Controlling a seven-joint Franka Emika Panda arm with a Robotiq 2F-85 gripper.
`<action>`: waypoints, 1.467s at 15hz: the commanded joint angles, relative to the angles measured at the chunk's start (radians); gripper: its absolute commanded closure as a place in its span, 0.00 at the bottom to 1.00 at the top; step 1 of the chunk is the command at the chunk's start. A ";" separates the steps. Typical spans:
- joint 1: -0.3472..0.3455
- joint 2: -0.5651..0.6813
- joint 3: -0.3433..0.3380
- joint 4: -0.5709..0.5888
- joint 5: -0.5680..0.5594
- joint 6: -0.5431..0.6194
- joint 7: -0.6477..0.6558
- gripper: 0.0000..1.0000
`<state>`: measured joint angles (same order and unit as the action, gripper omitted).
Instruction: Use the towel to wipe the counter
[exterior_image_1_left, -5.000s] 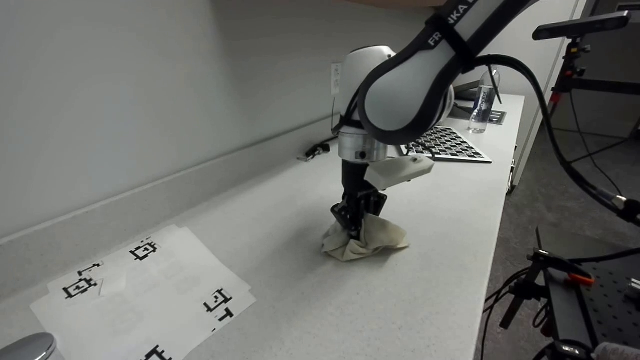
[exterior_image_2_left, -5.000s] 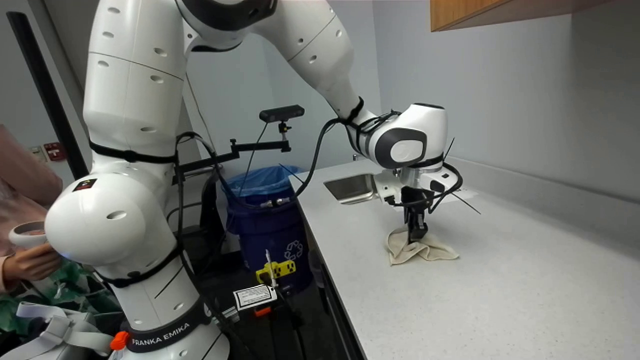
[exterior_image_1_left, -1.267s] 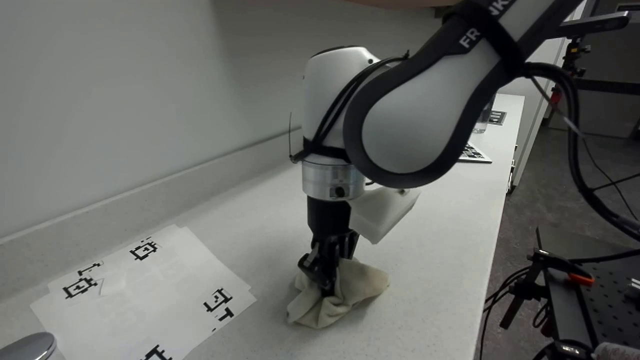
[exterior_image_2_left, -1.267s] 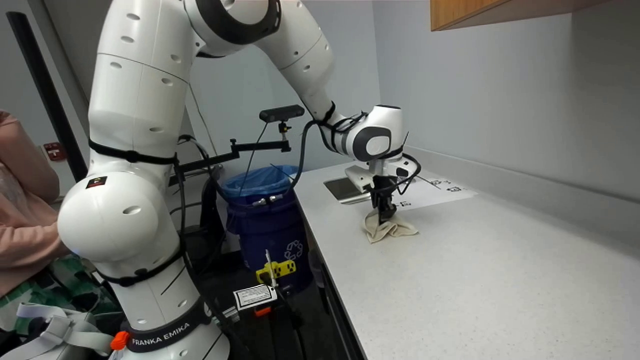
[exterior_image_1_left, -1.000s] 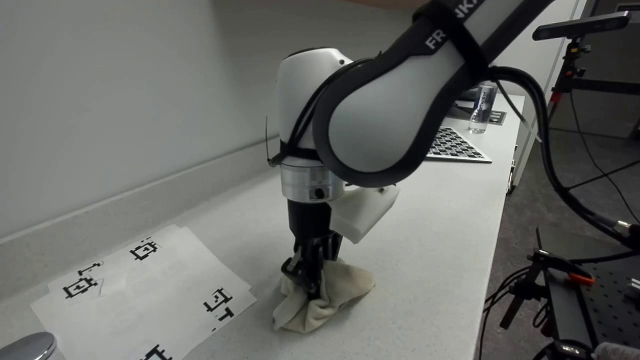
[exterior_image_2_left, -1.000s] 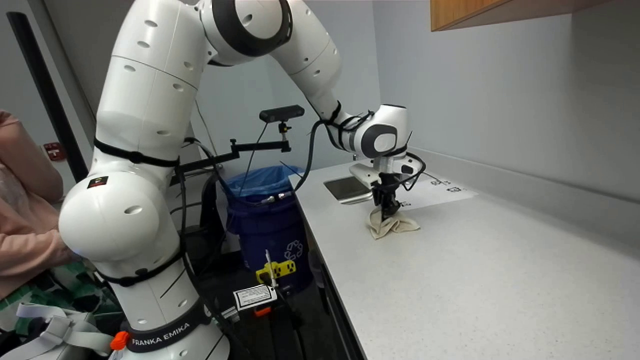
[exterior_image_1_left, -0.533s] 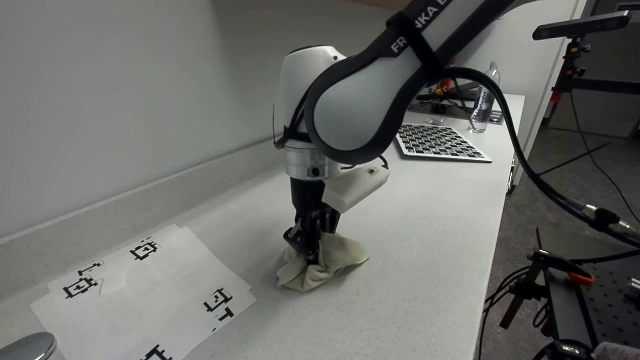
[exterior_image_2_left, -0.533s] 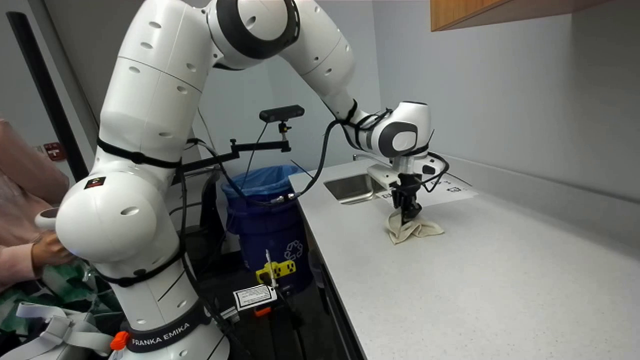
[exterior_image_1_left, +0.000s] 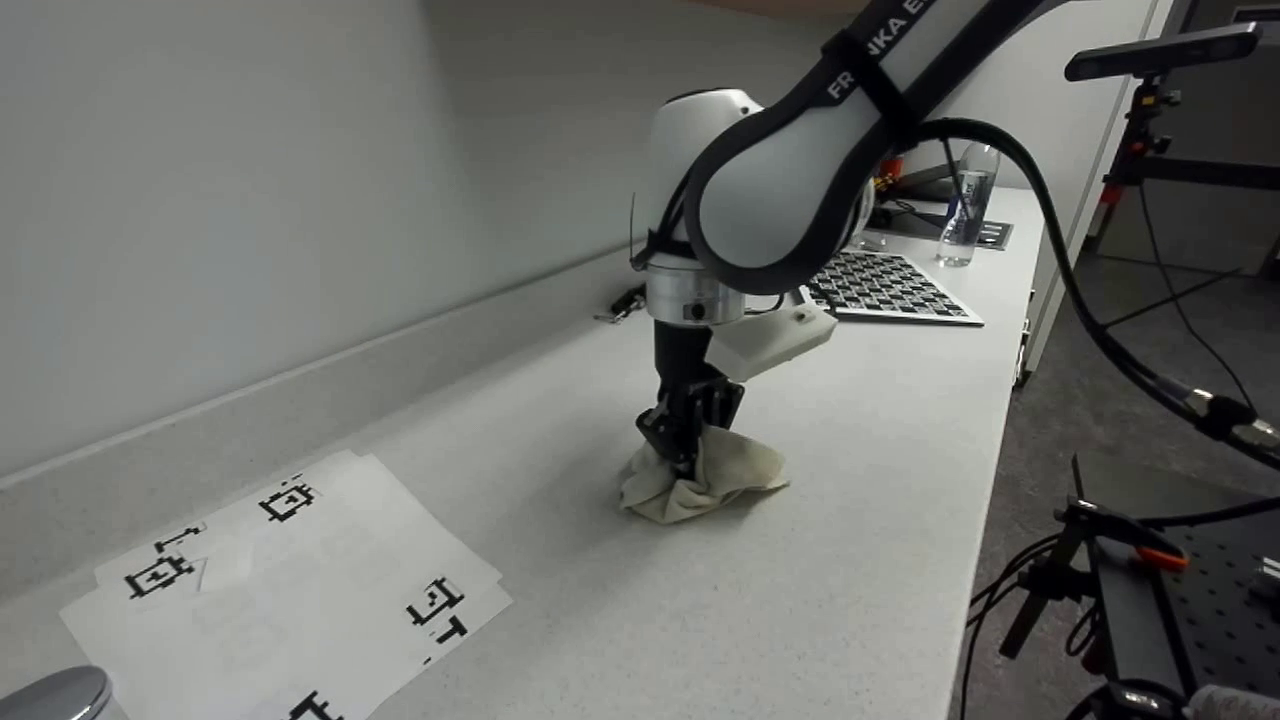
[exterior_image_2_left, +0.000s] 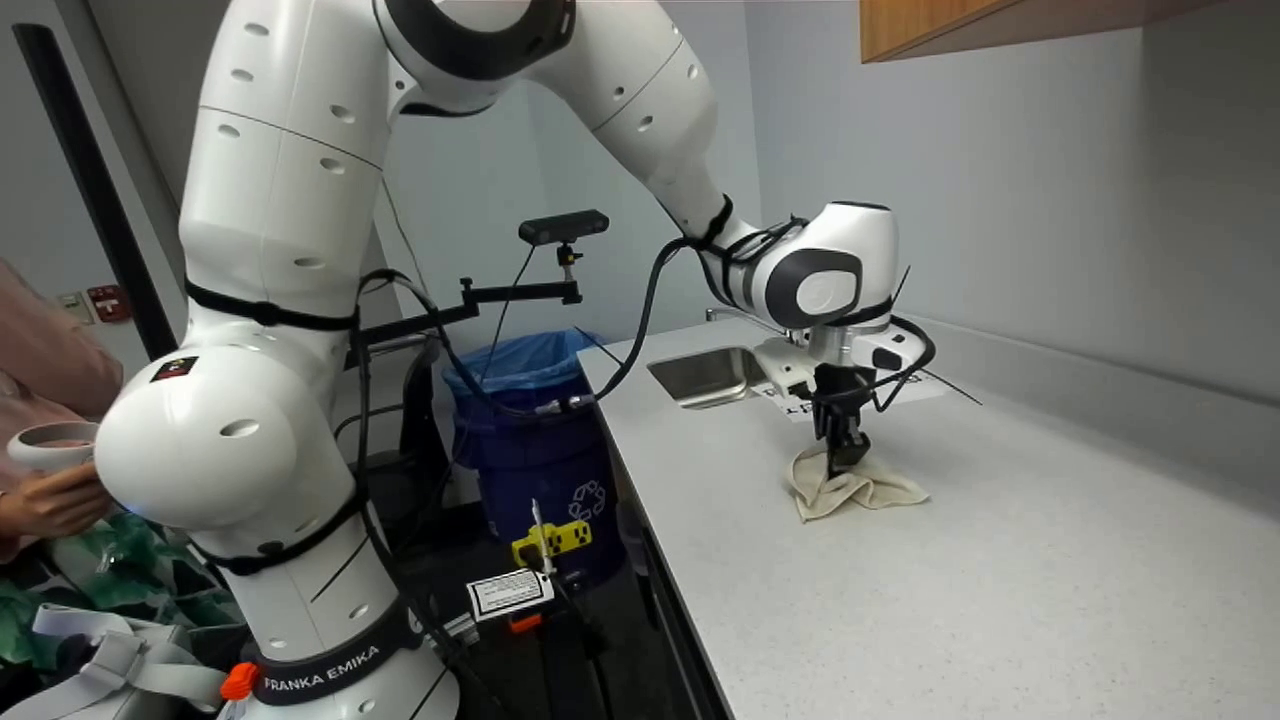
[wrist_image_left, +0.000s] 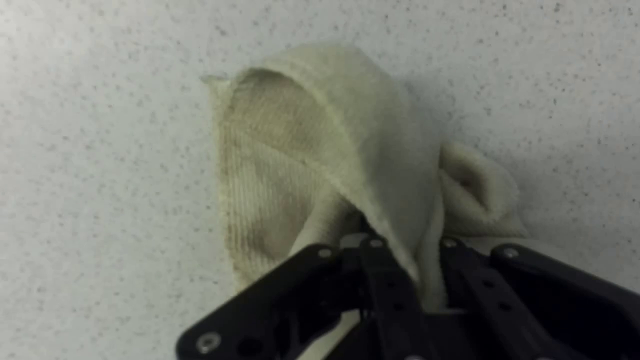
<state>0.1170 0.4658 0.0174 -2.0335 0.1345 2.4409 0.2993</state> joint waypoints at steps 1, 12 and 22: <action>0.014 -0.063 0.012 -0.115 0.011 0.031 0.029 0.96; 0.127 0.031 0.135 0.056 -0.014 -0.018 -0.001 0.96; 0.129 0.104 0.050 0.169 -0.090 -0.034 0.009 0.96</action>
<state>0.2630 0.5538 0.0954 -1.8877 0.0604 2.4328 0.3102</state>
